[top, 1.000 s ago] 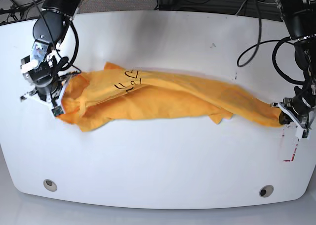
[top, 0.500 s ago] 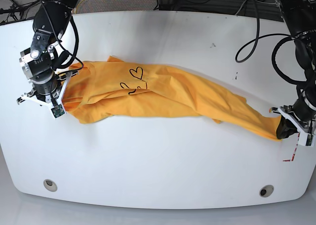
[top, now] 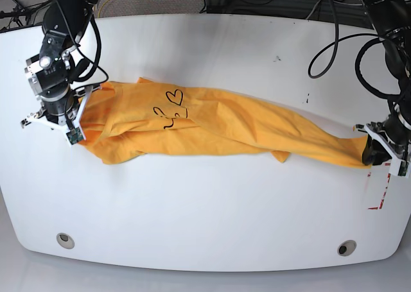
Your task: Fold the T-shirt properly
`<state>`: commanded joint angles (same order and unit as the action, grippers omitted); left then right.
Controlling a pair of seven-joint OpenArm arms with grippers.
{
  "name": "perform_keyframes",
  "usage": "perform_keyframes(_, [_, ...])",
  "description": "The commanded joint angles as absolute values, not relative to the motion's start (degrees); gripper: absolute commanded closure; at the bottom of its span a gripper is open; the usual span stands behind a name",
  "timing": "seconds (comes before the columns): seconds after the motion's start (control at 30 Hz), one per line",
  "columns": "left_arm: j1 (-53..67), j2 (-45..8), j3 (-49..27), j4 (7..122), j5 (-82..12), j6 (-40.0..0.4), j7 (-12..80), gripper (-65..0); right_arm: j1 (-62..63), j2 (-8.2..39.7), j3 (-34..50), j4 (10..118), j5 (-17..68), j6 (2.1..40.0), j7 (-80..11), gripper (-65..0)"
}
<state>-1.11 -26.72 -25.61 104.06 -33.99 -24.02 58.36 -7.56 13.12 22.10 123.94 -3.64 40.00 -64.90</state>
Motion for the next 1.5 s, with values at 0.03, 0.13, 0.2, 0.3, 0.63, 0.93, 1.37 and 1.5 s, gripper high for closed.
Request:
perform_keyframes(0.03, [-0.56, -26.79, -25.63, 104.00, -33.84, -23.95, 58.27, -15.7, -8.02, 13.00, 22.07, 123.88, -3.63, 40.00, -64.91, 0.0])
perform_keyframes(0.13, [0.97, -27.08, -25.52, 103.40, -33.38, -23.86, 57.71, -16.9, -9.22, 12.55, 22.13, 123.81, -3.73, 40.00, -64.96, 0.0])
perform_keyframes(0.2, [1.99, -27.34, -25.36, 102.93, -33.00, -23.84, 57.29, -17.1, -9.88, 12.26, 22.16, 123.75, -3.72, 40.00, -64.97, 0.0])
perform_keyframes(0.3, [3.94, -27.87, -24.97, 101.85, -33.23, -23.45, 57.52, -17.2, -11.54, 11.13, 23.31, 124.35, -4.26, 40.00, -64.77, 0.0])
perform_keyframes(0.63, [5.46, -30.30, -24.61, 101.47, -33.64, -21.94, 59.13, -22.5, -12.45, 10.43, 23.21, 123.84, -4.47, 40.00, -64.46, 0.0])
perform_keyframes(0.93, [5.33, -31.26, -24.41, 99.87, -34.55, -21.32, 60.92, -34.3, -13.58, 10.03, 24.34, 124.04, -4.31, 40.00, -64.74, 0.0])
perform_keyframes(1.37, [-3.34, -27.17, -20.04, 90.72, -34.43, -21.90, 61.59, -40.7, -13.48, 10.18, 24.39, 123.93, -4.26, 40.00, -64.34, -0.2])
perform_keyframes(1.5, [-7.10, -25.75, -19.45, 86.72, -34.32, -21.59, 61.82, -37.5, -13.40, 10.10, 24.45, 123.94, -4.35, 40.00, -64.53, -0.3])
